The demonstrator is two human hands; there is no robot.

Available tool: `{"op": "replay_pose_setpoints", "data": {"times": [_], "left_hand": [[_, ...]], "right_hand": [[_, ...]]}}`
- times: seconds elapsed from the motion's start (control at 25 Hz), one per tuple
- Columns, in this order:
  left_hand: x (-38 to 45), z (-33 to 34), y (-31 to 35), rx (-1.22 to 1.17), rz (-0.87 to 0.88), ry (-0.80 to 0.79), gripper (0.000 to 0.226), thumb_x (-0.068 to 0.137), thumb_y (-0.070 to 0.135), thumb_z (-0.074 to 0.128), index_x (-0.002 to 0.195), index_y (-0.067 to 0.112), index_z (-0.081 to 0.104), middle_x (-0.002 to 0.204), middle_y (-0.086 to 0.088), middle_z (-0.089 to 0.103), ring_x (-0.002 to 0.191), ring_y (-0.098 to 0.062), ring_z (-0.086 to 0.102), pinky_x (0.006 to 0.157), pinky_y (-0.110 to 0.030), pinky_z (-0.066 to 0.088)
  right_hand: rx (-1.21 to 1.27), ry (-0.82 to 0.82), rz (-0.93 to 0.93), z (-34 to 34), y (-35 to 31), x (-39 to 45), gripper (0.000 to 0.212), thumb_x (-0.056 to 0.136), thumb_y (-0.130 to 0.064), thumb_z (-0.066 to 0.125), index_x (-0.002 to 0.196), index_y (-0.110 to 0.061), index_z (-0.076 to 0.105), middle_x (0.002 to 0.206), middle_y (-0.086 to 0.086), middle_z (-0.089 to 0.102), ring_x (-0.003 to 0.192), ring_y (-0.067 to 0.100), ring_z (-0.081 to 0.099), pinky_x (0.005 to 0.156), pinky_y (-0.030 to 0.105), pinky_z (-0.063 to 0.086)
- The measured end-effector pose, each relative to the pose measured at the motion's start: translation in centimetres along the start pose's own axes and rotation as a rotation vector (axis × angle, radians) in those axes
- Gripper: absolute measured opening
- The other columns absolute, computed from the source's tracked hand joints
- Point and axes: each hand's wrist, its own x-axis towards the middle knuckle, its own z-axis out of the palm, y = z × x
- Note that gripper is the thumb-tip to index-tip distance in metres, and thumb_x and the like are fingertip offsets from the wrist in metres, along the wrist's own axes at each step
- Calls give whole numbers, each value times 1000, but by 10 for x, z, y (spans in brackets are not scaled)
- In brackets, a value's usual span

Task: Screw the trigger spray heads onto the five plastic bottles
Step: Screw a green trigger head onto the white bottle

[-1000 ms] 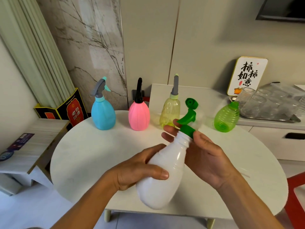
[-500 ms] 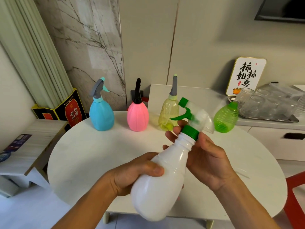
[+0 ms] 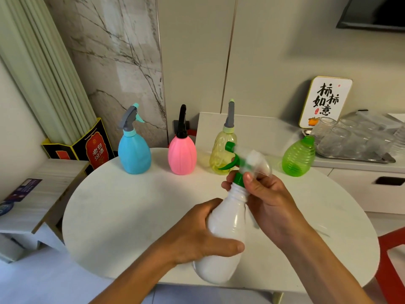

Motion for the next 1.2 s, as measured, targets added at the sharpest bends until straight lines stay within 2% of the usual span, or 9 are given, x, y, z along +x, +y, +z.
{"op": "replay_pose_setpoints", "data": {"times": [0.2, 0.4, 0.56, 0.68, 0.76, 0.88, 0.96, 1.12, 1.2], "left_hand": [[3, 8, -7, 39, 20, 125, 56, 52, 51, 80, 101, 48, 55, 92, 16, 66, 85, -8, 64, 72, -27, 60], [9, 12, -7, 84, 86, 209, 51, 52, 48, 80, 97, 37, 58, 88, 12, 67, 78, -12, 65, 68, -29, 58], [11, 17, -4, 113, 125, 251, 51, 55, 46, 80, 99, 39, 56, 90, 17, 66, 78, -8, 64, 64, -20, 54], [13, 16, -1, 146, 147, 268, 53, 55, 48, 81, 100, 43, 53, 93, 22, 64, 81, -5, 63, 63, -18, 54], [13, 10, -2, 158, 146, 229, 54, 55, 48, 81, 100, 47, 52, 96, 22, 63, 83, -5, 63, 65, -20, 57], [9, 6, -3, 110, 116, 104, 57, 57, 44, 83, 104, 51, 53, 100, 21, 65, 89, -4, 64, 73, -24, 59], [8, 8, -3, 137, 114, 63, 59, 59, 39, 84, 108, 48, 54, 101, 18, 65, 90, -7, 65, 76, -30, 59], [8, 2, 2, 138, 97, -73, 60, 62, 36, 85, 111, 49, 53, 102, 20, 64, 92, -3, 64, 71, -22, 57], [7, -2, 5, 80, 56, -121, 56, 62, 30, 85, 107, 49, 56, 97, 22, 65, 88, 0, 64, 68, -18, 54]], "right_hand": [[-80, 67, -39, 6, 2, -1, 26, 76, -31, 77, 95, -13, 77, 90, 10, 75, 90, 26, 71, 79, 34, 55], [-148, 133, -108, 12, -1, -2, 22, 80, -24, 72, 95, -9, 75, 86, 10, 75, 84, 25, 72, 77, 30, 56], [-208, 151, -177, 16, -5, -2, 24, 82, -22, 69, 99, -5, 72, 83, 9, 75, 78, 23, 73, 69, 22, 54], [-186, 151, -188, 17, -7, 0, 24, 83, -23, 70, 100, -5, 71, 83, 9, 74, 79, 24, 72, 71, 24, 54], [-98, 95, -110, 13, -11, 0, 24, 80, -23, 75, 100, -10, 73, 85, 11, 72, 83, 26, 69, 76, 31, 55], [105, 4, 133, 11, -10, -3, 29, 67, -24, 88, 89, -14, 73, 82, 14, 67, 83, 30, 67, 76, 37, 56], [105, -42, 219, 9, -6, -7, 30, 63, -28, 90, 80, -13, 70, 80, 14, 67, 88, 31, 68, 79, 37, 56], [156, -201, 180, 4, -10, -9, 26, 73, -29, 83, 70, -11, 64, 93, 17, 74, 109, 36, 64, 95, 42, 51], [173, -174, 190, 9, -11, -6, 26, 70, -24, 84, 64, -14, 60, 74, 10, 70, 102, 33, 68, 90, 37, 52]]}}
